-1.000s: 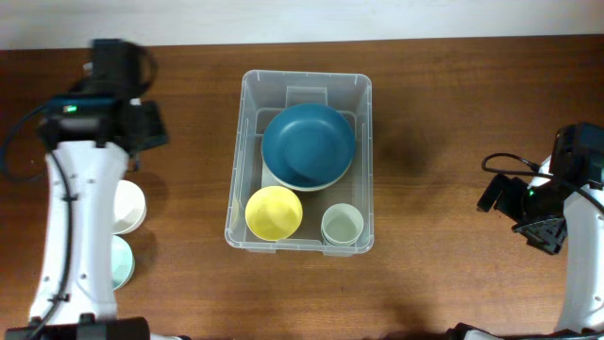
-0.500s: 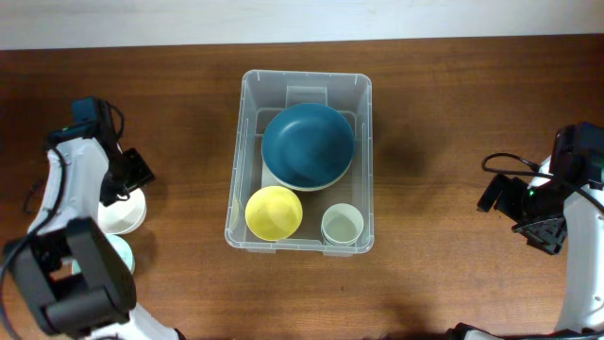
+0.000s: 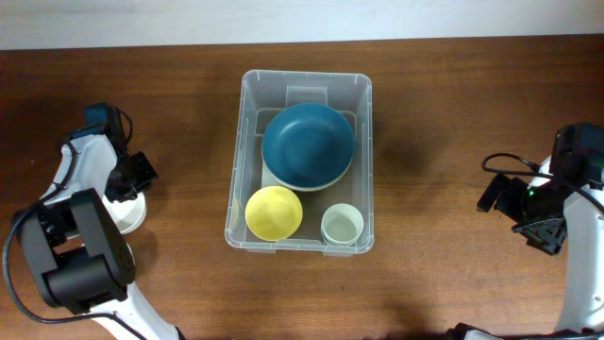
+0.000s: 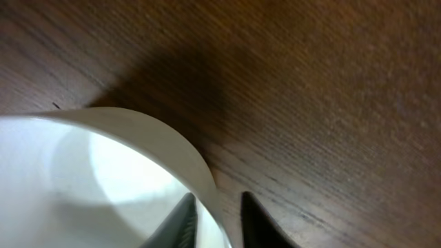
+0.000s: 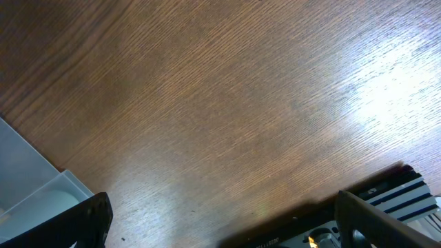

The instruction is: Pack container

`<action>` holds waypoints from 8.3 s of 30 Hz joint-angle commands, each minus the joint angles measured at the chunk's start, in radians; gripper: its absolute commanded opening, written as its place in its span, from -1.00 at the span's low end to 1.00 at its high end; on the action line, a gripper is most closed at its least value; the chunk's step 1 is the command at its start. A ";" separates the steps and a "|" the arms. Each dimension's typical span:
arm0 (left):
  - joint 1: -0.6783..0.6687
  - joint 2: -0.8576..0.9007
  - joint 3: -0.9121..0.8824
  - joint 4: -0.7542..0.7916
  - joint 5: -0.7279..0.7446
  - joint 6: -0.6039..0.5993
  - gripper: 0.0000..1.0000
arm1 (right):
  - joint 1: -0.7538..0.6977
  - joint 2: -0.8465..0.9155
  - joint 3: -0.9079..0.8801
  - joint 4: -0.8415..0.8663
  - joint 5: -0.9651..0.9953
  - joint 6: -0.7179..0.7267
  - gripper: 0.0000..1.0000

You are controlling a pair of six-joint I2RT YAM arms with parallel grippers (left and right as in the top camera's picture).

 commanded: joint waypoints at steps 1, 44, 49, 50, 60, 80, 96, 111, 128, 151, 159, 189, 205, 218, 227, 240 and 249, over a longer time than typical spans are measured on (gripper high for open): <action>-0.003 0.011 -0.003 0.011 0.009 -0.003 -0.88 | -0.006 -0.013 -0.005 0.000 0.005 0.000 0.98; -0.929 -0.294 0.089 -0.288 0.079 -0.034 -0.99 | -0.006 -0.013 -0.005 0.002 0.005 0.000 0.98; -0.929 -0.269 0.056 -0.268 0.079 -0.034 -0.97 | -0.006 -0.013 -0.005 0.002 0.005 0.000 0.98; -0.929 -0.267 0.056 -0.267 0.079 -0.034 -0.90 | -0.006 -0.013 -0.005 0.002 0.005 0.000 0.98; -0.911 -0.298 0.072 -0.280 0.021 -0.040 -0.31 | -0.006 -0.013 -0.005 0.002 0.005 0.000 0.98; -0.095 -0.674 -0.112 -0.348 -0.101 -0.106 0.12 | -0.006 -0.013 -0.005 0.006 0.005 0.000 0.98; 0.175 -0.410 -0.436 -0.011 0.087 -0.098 0.24 | -0.006 -0.013 -0.005 0.003 0.005 0.000 0.97; 0.164 -0.297 -0.393 0.014 0.119 -0.097 -0.97 | -0.006 -0.013 -0.005 0.004 0.005 0.000 0.98; -0.504 -0.505 0.144 -0.146 0.021 -0.094 -0.99 | -0.006 -0.013 -0.005 0.008 0.005 0.000 0.98; -0.985 -0.212 0.158 -0.303 0.005 -0.116 -0.93 | -0.006 -0.013 -0.005 0.007 0.005 0.000 0.98; -0.978 -0.217 0.158 -0.317 0.014 -0.117 0.04 | -0.006 -0.013 -0.005 0.007 0.005 0.000 0.98; -0.262 -0.534 0.158 -0.264 -0.054 -0.116 0.34 | 0.518 0.304 -0.005 0.776 -0.116 0.001 -0.92; -0.262 -0.534 0.156 -0.266 -0.054 -0.116 0.35 | 0.557 0.461 -0.005 1.141 -0.416 -0.026 -0.93; -0.262 -0.534 0.156 -0.268 -0.054 -0.116 0.35 | 0.552 0.461 -0.005 1.151 -0.512 -0.075 -0.44; -0.262 -0.531 0.156 -0.257 -0.058 -0.115 0.36 | 0.435 0.452 0.025 0.981 -0.138 -0.018 -0.12; -0.262 -0.251 0.156 -0.123 -0.047 -0.045 0.11 | 0.320 0.447 0.046 0.540 -0.016 -0.036 -0.92; -0.262 -0.086 0.156 0.108 0.090 0.036 -0.48 | 0.338 0.447 0.046 0.409 -0.299 -0.210 -0.92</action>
